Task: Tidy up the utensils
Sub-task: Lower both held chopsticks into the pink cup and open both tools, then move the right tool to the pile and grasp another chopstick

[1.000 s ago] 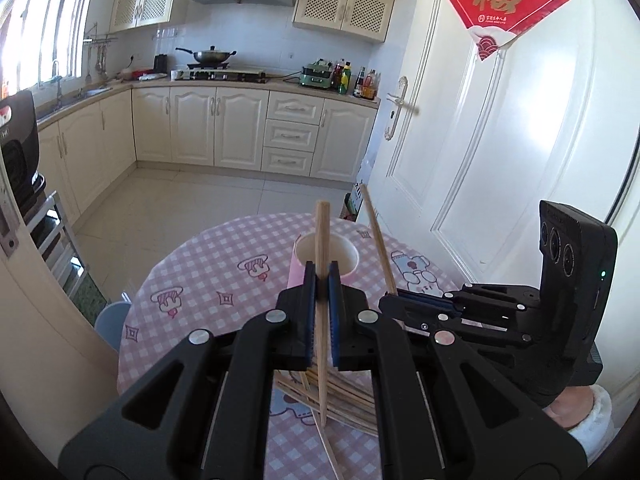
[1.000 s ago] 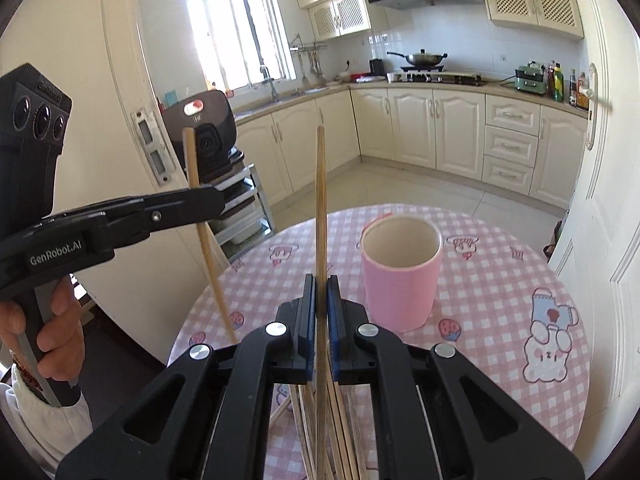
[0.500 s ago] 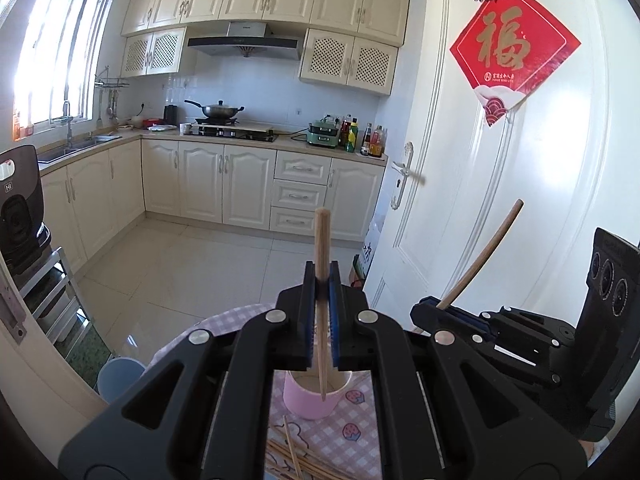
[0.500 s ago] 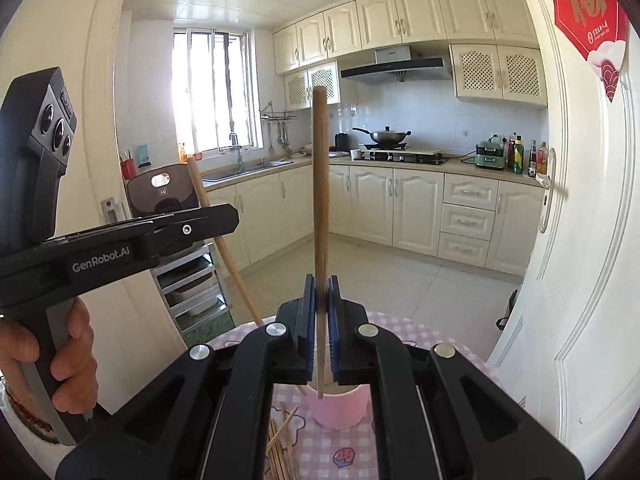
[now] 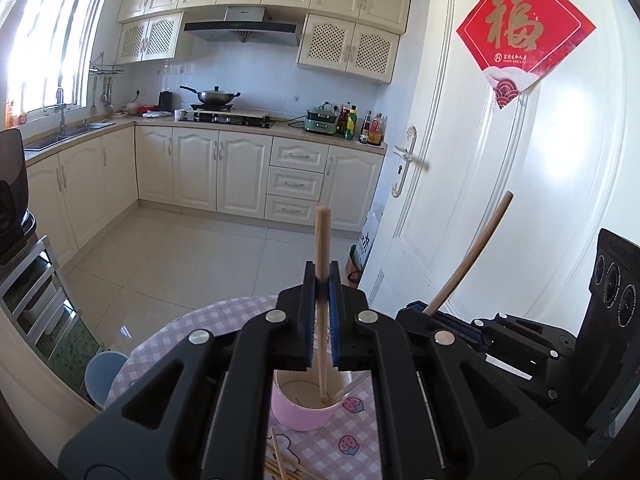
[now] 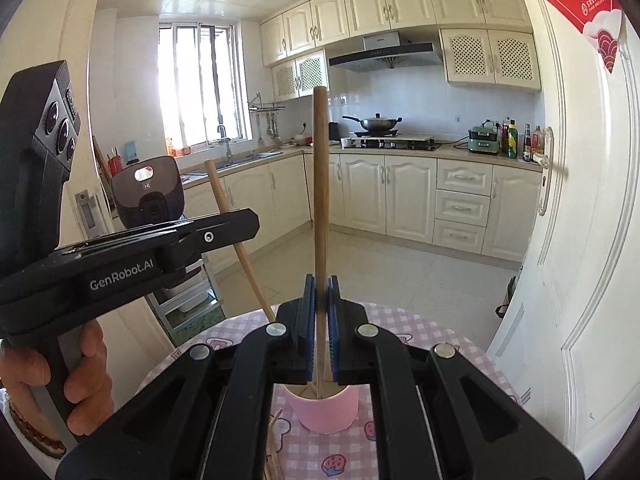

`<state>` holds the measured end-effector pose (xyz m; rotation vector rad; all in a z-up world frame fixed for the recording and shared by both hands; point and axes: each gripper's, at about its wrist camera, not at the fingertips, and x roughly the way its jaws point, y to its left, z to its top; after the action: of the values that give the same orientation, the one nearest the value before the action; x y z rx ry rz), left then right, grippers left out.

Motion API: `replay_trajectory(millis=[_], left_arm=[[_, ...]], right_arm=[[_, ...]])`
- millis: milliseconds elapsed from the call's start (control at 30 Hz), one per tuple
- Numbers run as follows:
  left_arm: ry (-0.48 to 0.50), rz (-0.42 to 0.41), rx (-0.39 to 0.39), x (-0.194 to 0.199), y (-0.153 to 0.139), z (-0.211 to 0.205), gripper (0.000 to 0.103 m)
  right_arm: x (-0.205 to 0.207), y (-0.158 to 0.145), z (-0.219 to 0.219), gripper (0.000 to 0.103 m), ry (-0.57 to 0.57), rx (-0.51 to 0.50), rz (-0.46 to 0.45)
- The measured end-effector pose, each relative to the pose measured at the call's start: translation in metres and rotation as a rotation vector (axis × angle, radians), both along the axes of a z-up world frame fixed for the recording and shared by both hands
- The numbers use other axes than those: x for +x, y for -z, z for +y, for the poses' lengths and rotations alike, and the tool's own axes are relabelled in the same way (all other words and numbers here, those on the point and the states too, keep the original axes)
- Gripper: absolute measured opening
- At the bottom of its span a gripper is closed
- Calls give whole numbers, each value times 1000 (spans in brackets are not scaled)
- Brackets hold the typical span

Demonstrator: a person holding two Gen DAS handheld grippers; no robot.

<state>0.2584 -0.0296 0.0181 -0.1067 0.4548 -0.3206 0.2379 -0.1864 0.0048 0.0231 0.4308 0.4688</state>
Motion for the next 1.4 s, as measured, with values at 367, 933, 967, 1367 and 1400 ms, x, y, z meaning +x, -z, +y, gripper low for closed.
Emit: replay_trajectory(millis=[367,933,967,1367,1400], left_arm=[[-21,85,48,12,37,-2,6],[-59,80,113,-7,48,2,68],[-61,84,111,-8,47,4,68],[-106,91,128,-46,50,23,74],[-109,95,126,-49,50,25,74]], right_arm=[[9,30,8,4,2,-8,83],[6,39,14,9,8,-17,141],[4,38,14,13,8,-17,139],[-26,35,10,47,61,-39,97],[-29,35,9,49,66,-40,95]])
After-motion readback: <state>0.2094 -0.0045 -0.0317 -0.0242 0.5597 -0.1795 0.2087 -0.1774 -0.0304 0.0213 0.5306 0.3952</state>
